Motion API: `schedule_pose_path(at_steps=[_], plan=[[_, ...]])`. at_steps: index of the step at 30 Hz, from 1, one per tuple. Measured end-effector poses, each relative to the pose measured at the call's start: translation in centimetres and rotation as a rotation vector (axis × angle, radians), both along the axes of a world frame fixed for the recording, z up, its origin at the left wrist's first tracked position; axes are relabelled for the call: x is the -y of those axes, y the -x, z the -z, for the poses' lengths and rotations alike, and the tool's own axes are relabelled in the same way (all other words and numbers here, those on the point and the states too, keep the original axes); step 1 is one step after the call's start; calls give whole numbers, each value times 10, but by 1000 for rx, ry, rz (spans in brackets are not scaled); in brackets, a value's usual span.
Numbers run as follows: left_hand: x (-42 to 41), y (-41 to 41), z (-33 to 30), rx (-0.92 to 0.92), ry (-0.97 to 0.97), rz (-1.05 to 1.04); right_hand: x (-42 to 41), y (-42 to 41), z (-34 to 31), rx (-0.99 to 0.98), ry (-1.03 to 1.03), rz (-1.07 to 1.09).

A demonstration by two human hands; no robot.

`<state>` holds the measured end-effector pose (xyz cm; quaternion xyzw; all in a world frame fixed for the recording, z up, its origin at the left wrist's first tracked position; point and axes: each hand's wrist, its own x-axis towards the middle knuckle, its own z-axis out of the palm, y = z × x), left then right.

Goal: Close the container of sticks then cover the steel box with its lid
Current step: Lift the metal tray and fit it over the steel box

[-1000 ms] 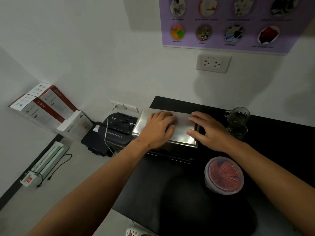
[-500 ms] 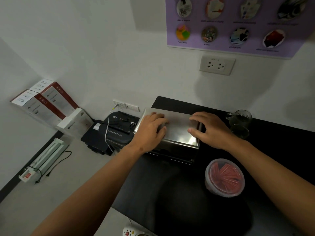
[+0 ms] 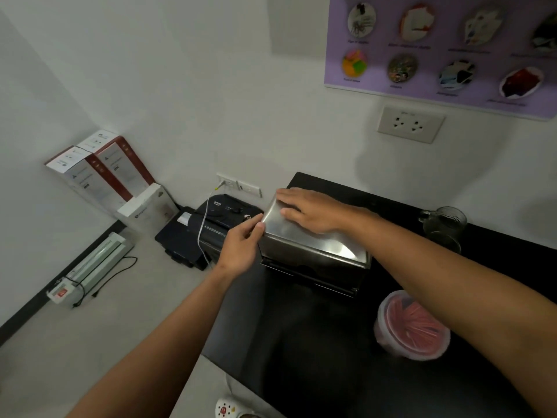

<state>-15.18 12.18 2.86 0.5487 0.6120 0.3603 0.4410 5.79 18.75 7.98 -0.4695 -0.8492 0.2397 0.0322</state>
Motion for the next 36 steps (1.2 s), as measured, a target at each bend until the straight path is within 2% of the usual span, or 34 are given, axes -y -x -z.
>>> schedule_pose_path(at_steps=[5,11,16,21,24,28,36], plan=[[0,2,2,74,31,-16,-9,9,8,24,14,24],[-2,3,0,25,35,24,-3,8,-5,38,28,8],[-1,0,2,-44,-42,64,2,-14,-12,82,60,51],[-1,-2,3,-117,-70,80,42,-55,-18,125,94,209],[1,-1,1,-117,-54,85,75,-79,-6,61,135,380],[5,0,-4,-90,-19,105,113,-100,18,-123,183,582],[12,0,2,-51,7,112,143,-101,31,-324,248,589]])
